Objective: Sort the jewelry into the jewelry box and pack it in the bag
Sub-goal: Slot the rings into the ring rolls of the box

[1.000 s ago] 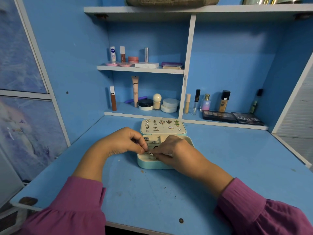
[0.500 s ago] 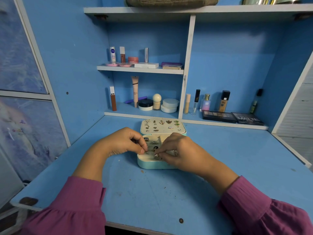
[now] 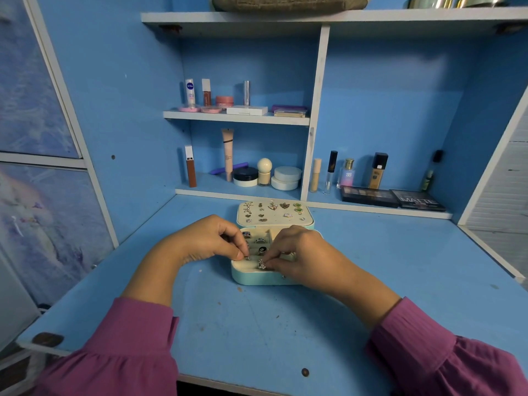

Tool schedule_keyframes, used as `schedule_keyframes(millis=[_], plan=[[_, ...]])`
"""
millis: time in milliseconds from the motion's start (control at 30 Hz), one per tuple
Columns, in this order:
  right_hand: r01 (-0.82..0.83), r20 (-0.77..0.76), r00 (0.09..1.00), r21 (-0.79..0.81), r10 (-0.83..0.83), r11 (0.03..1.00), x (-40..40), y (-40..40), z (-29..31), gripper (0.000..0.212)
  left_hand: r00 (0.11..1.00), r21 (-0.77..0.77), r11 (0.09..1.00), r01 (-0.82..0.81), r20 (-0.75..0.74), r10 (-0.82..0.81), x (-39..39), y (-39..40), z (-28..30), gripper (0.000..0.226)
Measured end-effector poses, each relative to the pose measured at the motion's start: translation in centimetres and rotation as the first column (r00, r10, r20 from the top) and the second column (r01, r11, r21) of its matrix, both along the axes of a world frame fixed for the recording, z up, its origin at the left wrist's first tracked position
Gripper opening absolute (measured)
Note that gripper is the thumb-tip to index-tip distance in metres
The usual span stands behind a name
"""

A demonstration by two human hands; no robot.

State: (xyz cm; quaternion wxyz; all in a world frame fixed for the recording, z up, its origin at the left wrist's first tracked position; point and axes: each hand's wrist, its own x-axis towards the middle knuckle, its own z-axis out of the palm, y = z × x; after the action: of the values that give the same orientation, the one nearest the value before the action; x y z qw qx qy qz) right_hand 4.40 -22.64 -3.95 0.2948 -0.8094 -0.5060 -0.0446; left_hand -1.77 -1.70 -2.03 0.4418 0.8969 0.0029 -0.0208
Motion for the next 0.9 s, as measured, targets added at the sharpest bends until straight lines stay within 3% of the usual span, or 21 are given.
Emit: schedule_keyframes(millis=[333,733,900], plan=[[0.012,-0.006,1.0,-0.007,-0.012,1.0,-0.23,0.07,0.12,0.011,1.0,-0.023,1.0,0.016,0.012,-0.015,0.26,0.18,-0.31,0.019],[0.07,-0.218,0.974,0.059,-0.055,0.996,0.01,0.24,-0.22,0.006,0.998,-0.035,0.998,0.059,0.022,-0.058,0.7,0.4,-0.88,0.025],[0.059,-0.165,0.985,0.047,-0.051,0.997,-0.1,0.43,-0.26,0.007,0.998,-0.031,0.997,0.067,0.02,-0.066,0.86,0.52,-1.03,0.023]])
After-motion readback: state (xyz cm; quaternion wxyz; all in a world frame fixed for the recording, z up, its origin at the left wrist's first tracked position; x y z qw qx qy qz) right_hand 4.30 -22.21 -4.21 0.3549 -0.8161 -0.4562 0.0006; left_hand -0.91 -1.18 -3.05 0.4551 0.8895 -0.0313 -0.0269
